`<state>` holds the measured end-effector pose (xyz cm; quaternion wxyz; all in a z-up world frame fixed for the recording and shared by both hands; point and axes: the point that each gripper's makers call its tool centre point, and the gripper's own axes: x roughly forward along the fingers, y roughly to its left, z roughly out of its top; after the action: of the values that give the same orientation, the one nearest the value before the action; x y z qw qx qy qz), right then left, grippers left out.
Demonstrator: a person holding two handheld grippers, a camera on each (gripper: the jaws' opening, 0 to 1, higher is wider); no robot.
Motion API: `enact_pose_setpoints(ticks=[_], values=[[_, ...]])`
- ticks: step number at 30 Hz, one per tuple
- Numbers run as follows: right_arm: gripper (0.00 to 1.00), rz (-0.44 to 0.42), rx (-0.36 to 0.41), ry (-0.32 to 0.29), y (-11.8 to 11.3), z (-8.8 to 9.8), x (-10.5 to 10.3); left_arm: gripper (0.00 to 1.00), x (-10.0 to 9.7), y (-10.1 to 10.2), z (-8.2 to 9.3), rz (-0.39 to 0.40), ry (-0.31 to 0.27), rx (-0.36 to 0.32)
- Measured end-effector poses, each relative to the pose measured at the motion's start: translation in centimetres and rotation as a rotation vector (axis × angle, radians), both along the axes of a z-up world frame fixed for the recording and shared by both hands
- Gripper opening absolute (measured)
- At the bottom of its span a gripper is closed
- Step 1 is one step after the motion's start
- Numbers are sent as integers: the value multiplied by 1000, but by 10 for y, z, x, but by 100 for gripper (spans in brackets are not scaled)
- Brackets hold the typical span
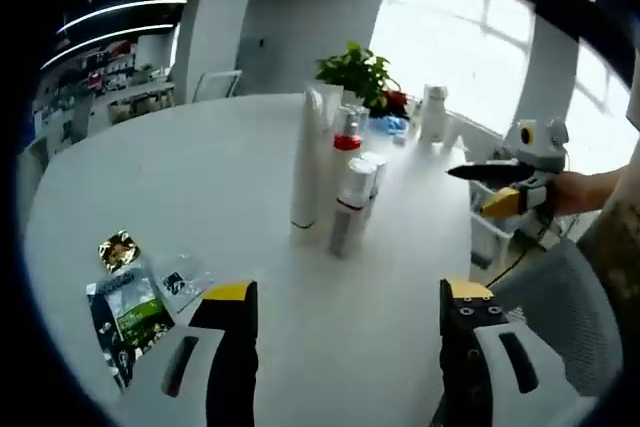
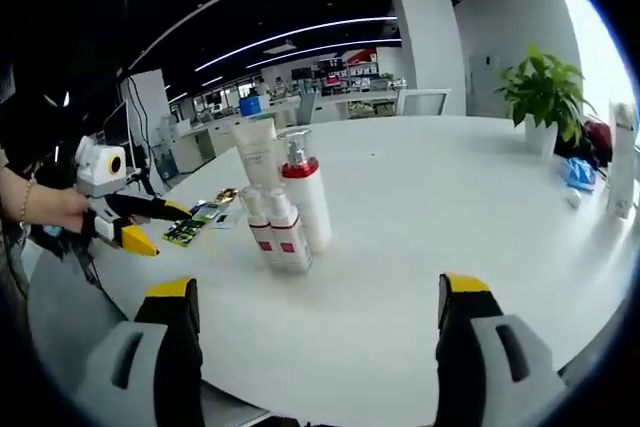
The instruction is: Arrange the skincare products in the storage area until every visible bottle or jar stands upright without overlapping.
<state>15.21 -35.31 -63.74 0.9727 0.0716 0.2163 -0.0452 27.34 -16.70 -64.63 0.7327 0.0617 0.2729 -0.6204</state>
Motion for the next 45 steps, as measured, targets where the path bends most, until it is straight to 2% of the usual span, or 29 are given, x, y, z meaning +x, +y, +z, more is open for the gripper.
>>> enact_pose_setpoints(ticks=[8,21,26,35,41,45], values=[[100,35,-5,-14,8,5,4,83,3,45,7,129,-9,34],[100,86,2,-23,20,6,10,91,7,99,16,301,14,44],[100,92,4,-24,25,8,11,94,4,112,15,337,36,36],[100,99,13,-24,35,10,9,96,-4,137,8,384,56,65],[100,90,20,-16,34,6,6,97,-4,146,6,397,65,76],[100,87,23,-8,35,5,5,97,-1,145,7,397,67,77]])
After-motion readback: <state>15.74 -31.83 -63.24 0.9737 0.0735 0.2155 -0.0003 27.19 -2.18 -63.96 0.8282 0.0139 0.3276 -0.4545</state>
